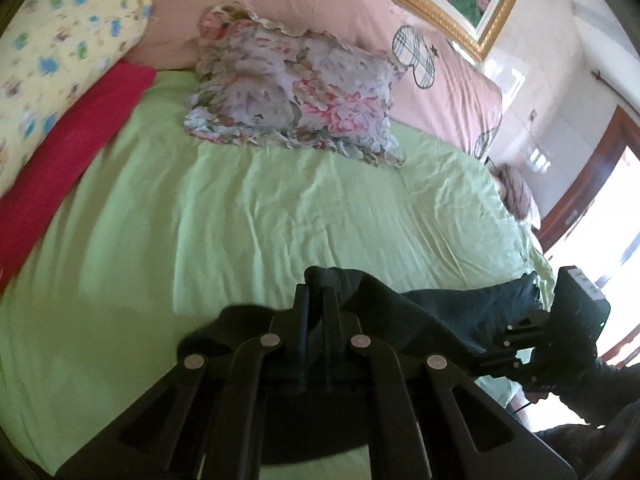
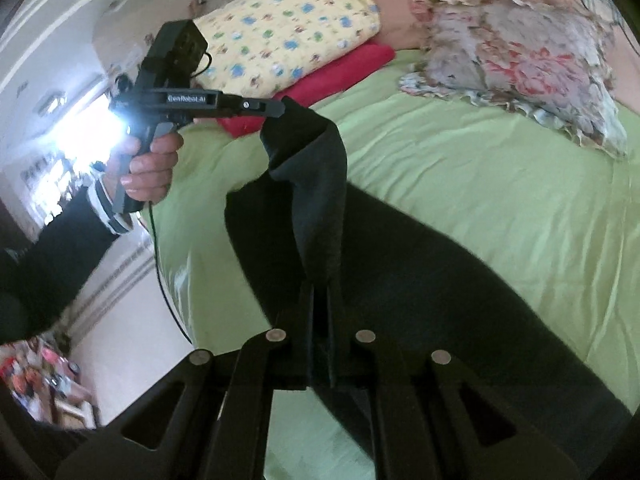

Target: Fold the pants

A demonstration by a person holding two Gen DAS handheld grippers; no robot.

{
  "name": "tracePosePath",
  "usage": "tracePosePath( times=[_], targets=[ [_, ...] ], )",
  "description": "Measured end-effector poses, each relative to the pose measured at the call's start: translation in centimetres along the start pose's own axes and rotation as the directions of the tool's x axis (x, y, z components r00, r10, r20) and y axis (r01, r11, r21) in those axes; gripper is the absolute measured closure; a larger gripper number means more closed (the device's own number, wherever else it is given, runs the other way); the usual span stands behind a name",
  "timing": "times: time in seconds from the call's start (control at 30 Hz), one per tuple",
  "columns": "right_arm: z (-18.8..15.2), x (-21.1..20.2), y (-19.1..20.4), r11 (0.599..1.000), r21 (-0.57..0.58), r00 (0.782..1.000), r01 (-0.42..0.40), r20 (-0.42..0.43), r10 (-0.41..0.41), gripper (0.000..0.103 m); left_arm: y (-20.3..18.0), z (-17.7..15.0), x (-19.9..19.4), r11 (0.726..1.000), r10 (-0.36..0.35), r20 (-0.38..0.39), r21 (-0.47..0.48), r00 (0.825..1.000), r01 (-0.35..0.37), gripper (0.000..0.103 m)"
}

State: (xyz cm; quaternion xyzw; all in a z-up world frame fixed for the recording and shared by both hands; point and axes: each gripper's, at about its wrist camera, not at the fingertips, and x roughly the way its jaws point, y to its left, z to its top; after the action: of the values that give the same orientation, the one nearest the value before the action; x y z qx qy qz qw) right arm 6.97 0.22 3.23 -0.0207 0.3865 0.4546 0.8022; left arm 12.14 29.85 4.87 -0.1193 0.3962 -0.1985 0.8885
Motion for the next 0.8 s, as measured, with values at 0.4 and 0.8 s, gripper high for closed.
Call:
tracePosePath(
  times=[0.4, 0.8],
  targets=[
    [-2.1, 2.3, 2.4, 0.995, -0.095, 0.998, 0.014, -0.058, -0.019, 0.096, 2.9, -7.4, -2.0, 0.986, 0.058, 0.081, -0.160, 0.995, -0.045, 0.099],
    [-2.8, 3.1, 2.0, 0.999, -0.020, 0.996, -0.036, -0.082, 0.034, 0.064, 5.2, -12.5, -3.4, 0.908, 0.141, 0.091, -0.409, 0.986, -0.092, 0.086]
  ],
)
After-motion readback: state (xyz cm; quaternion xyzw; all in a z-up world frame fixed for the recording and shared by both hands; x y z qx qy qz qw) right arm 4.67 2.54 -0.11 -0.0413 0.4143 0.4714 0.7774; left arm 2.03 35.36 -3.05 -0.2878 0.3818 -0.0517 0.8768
